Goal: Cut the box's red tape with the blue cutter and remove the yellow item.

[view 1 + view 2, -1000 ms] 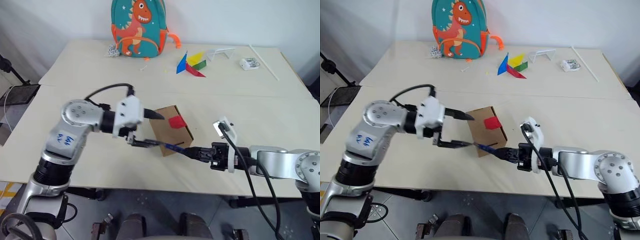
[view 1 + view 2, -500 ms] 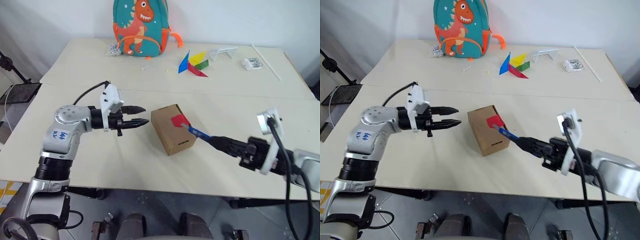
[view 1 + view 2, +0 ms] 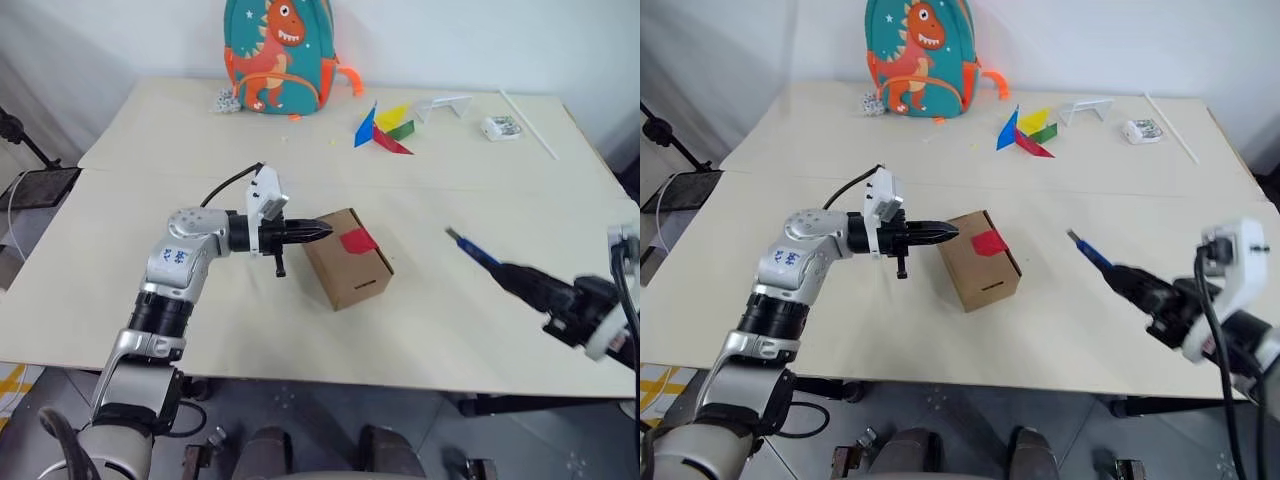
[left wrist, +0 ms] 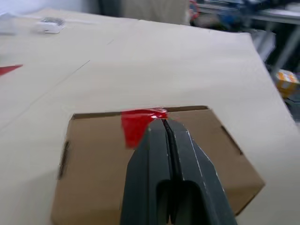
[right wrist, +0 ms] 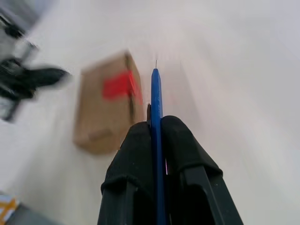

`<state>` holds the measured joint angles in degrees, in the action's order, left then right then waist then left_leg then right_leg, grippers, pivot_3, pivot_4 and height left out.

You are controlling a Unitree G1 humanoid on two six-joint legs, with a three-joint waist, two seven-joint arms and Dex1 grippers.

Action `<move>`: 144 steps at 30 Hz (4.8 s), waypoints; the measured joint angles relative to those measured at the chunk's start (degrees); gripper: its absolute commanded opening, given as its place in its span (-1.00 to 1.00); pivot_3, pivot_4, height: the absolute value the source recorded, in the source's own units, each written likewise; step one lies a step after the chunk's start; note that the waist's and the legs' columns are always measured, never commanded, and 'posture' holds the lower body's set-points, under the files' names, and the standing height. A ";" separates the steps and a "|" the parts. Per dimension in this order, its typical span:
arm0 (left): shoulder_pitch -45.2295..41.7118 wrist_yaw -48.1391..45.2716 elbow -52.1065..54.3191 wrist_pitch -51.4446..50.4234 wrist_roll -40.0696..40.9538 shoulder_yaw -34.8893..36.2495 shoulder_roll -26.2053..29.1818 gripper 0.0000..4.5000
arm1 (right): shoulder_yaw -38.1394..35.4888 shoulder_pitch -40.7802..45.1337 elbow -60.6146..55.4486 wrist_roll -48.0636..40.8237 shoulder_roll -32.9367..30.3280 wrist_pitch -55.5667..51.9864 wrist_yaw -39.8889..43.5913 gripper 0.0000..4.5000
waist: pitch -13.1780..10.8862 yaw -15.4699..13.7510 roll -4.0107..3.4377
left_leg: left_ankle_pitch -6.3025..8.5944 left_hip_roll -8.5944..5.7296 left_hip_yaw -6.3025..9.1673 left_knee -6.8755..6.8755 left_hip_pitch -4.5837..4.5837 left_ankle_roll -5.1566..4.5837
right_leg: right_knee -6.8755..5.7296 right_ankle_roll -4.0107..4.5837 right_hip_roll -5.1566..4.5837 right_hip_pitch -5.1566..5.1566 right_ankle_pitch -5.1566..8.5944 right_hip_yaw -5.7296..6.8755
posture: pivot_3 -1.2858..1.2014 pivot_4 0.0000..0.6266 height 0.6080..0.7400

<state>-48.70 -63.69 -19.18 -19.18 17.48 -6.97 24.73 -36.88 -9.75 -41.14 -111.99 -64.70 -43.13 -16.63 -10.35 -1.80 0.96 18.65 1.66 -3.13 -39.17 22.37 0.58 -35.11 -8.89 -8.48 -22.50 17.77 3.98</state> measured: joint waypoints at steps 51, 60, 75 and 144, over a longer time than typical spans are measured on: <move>-5.00 0.11 -10.71 6.23 -11.56 -3.60 -2.24 -1.00 | 52.23 53.04 16.37 -0.51 18.17 -7.48 -43.62 -0.95 | -0.04 0.47 0.08 | 0.03 0.09 -0.01 -0.58 0.83 -0.04 | -0.42 -0.05 -0.13 -0.70 -0.10 0.43 | 0.03 -0.52 1.00; -4.61 1.51 -9.89 5.25 -11.59 -3.85 -2.28 -1.00 | 51.57 53.90 18.06 -0.01 17.87 -10.88 -41.35 -0.95 | -0.03 0.46 0.07 | 0.04 0.11 -0.01 -0.74 0.83 -0.07 | -0.49 -0.01 -0.13 -0.68 -0.12 0.40 | 0.03 -0.52 1.00; -4.59 2.78 -9.20 3.59 -11.66 -4.72 -2.99 -1.00 | 49.84 47.54 11.37 0.15 15.74 -7.42 -42.35 -0.95 | -0.01 0.22 0.09 | 0.07 0.10 0.01 -0.77 0.80 -0.11 | -0.45 -0.01 -0.13 -0.57 -0.12 0.41 | 0.03 -0.52 1.00; -4.15 0.83 -8.70 4.32 -12.08 -5.14 -3.80 -1.00 | 7.55 7.47 11.21 13.19 -3.22 -7.69 -4.77 -0.95 | 0.27 -0.47 -0.06 | 0.28 0.10 -0.03 -0.77 0.63 -0.49 | 0.17 -0.13 -0.10 -0.08 -0.29 0.46 | 0.03 -0.52 1.00</move>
<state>-52.85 -62.86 -27.88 -14.86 5.40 -12.11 20.93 -29.33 -2.28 -29.93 -98.81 -67.92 -50.82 -21.40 -10.09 -2.27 0.90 18.93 1.75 -3.16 -39.94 23.00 0.09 -34.94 -9.02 -8.57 -22.58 17.48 4.45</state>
